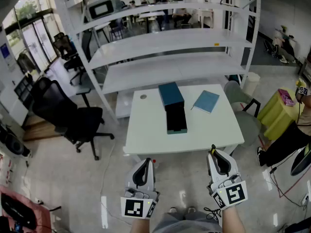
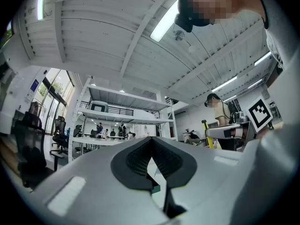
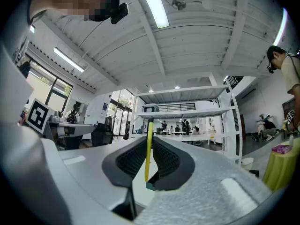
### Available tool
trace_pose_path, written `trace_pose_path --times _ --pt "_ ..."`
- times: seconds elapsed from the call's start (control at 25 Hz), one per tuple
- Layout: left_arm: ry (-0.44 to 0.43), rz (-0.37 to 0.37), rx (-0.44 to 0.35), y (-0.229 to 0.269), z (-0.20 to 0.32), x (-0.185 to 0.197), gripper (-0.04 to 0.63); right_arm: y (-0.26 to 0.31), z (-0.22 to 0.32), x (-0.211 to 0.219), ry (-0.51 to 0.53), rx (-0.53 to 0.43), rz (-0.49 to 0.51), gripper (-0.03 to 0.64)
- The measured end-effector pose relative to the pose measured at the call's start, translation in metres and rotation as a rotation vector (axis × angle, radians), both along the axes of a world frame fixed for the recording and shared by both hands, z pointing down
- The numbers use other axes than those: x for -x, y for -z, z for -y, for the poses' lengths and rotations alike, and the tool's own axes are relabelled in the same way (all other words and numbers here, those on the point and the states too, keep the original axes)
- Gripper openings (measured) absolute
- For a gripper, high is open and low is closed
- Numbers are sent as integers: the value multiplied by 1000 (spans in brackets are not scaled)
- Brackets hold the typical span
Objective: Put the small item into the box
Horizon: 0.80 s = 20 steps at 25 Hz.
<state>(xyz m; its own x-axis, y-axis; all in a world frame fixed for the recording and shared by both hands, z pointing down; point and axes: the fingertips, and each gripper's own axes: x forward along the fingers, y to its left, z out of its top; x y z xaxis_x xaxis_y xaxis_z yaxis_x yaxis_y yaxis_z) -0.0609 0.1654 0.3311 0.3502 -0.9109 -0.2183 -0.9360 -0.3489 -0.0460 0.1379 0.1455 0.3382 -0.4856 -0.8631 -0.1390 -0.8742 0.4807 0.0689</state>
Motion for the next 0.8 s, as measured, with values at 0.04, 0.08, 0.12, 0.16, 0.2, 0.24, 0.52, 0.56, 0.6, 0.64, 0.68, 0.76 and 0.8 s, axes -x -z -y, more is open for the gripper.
trace_pose_path --times 0.04,0.08,0.12,0.16,0.2,0.24,0.52,0.56,0.6,0.64,0.68,0.76,0.8 --pt "-1 0 0 0 0 1 11 1 0 1 -2 -1 0 46" --pt "-1 0 0 1 1 2 11 1 1 1 -4 -1 0 46" --pt "-2 0 -1 1 1 2 11 1 1 2 -6 -2 0 46" --pt "-3 0 -2 2 1 3 11 2 0 2 -8 -1 1 46" --pt "-4 0 -2 2 0 4 11 2 0 3 -9 -1 1 46" --pt "-4 0 -2 2 0 5 11 2 -1 4 -10 -1 1 46" --pt "-7 -2 3 -1 3 10 11 -1 2 8 -18 0 0 46" --pt "-7 -3 5 -2 3 11 11 -1 2 9 -21 0 3 46" --pt "-8 -3 6 -2 4 12 11 -1 3 9 -27 1 9 46" --pt "-8 -3 7 -3 5 14 11 -2 4 8 -33 3 18 46" --pt "-9 -4 8 -3 6 15 11 -2 5 8 -38 7 28 46" --pt "-11 -4 10 -3 8 19 11 -2 7 9 -41 15 44 46" --pt "-14 -5 11 -3 9 21 11 -2 8 11 -41 18 49 46"
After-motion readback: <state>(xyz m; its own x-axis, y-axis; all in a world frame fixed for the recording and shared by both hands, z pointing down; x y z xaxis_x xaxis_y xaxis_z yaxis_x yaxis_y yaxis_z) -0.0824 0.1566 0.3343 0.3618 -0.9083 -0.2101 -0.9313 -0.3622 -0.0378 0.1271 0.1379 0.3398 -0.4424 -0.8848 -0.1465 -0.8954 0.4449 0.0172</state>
